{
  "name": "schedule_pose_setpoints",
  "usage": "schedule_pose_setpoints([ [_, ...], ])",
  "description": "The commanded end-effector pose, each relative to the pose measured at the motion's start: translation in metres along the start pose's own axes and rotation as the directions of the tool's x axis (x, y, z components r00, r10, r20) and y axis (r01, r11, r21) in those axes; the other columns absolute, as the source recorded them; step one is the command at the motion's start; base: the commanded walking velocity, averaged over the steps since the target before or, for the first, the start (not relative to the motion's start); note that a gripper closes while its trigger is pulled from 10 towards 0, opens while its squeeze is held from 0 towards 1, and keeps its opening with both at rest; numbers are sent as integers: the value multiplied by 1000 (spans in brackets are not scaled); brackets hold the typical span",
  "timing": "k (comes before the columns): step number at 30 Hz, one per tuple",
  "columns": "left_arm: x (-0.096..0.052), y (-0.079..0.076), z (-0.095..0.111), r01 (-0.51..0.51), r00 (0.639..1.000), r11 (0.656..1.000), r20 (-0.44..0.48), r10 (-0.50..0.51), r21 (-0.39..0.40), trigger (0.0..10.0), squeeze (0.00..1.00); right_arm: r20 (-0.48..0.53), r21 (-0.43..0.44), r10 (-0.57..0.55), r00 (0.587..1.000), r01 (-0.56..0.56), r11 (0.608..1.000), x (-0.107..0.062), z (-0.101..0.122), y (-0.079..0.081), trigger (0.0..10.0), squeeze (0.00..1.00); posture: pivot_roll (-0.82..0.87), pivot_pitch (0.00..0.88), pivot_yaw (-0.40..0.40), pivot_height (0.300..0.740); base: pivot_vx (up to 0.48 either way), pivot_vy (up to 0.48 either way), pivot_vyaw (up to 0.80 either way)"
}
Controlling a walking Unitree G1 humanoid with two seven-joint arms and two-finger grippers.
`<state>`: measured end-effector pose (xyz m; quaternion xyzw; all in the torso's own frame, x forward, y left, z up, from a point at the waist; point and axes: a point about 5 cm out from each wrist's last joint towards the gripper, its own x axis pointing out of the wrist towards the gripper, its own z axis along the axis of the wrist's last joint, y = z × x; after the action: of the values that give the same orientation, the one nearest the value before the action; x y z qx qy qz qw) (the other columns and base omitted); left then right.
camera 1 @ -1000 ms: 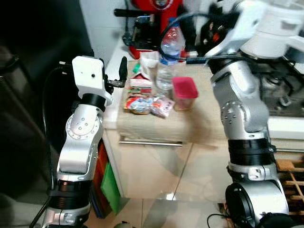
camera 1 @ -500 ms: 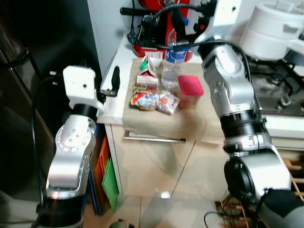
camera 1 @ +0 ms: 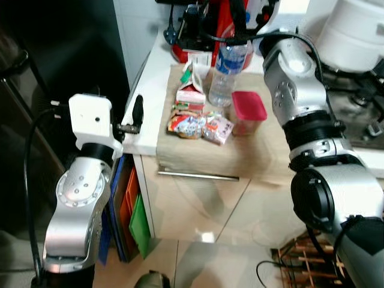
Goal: Restocking fridge
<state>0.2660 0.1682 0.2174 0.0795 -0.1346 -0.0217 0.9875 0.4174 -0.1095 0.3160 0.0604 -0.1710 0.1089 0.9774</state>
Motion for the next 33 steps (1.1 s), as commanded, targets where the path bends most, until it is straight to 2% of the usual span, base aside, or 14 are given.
schedule_pose_setpoints([
  [1,-3,0,4,3,1000,1000,1,-3,10,10000,0,13,15,-15,1000,15,1000,3,8,-5,10000,0,230,109,-38,740,0,0,0],
  [6,-4,-1,3,3,1000,1000,-17,-3,5,10000,0,-51,27,-17,999,18,999,4,-1,-6,10000,0,227,121,-33,740,0,0,0],
  [9,-4,-2,3,8,1000,1000,-22,-8,4,10000,0,-50,40,-24,998,26,999,3,-2,-9,10000,0,222,122,-31,740,0,0,0],
  [10,-3,-2,3,10,1000,1000,-23,-10,3,10000,0,-51,49,-22,998,24,999,3,-2,-10,3725,0,222,122,-31,740,0,0,0],
  [11,-3,-3,3,15,1000,1000,-25,-15,1,10000,0,-54,59,-18,998,21,998,3,-2,-11,0,0,212,122,-26,740,0,0,0],
  [16,1,-6,1,25,999,1000,-33,-25,-8,10000,0,-73,74,-10,997,16,997,3,-2,-14,0,0,190,116,-25,740,0,0,0],
  [33,14,-16,-4,39,998,999,-41,-40,-38,10000,0,-105,93,66,992,-56,994,3,-6,-7,0,20,159,71,-45,740,0,0,0],
])
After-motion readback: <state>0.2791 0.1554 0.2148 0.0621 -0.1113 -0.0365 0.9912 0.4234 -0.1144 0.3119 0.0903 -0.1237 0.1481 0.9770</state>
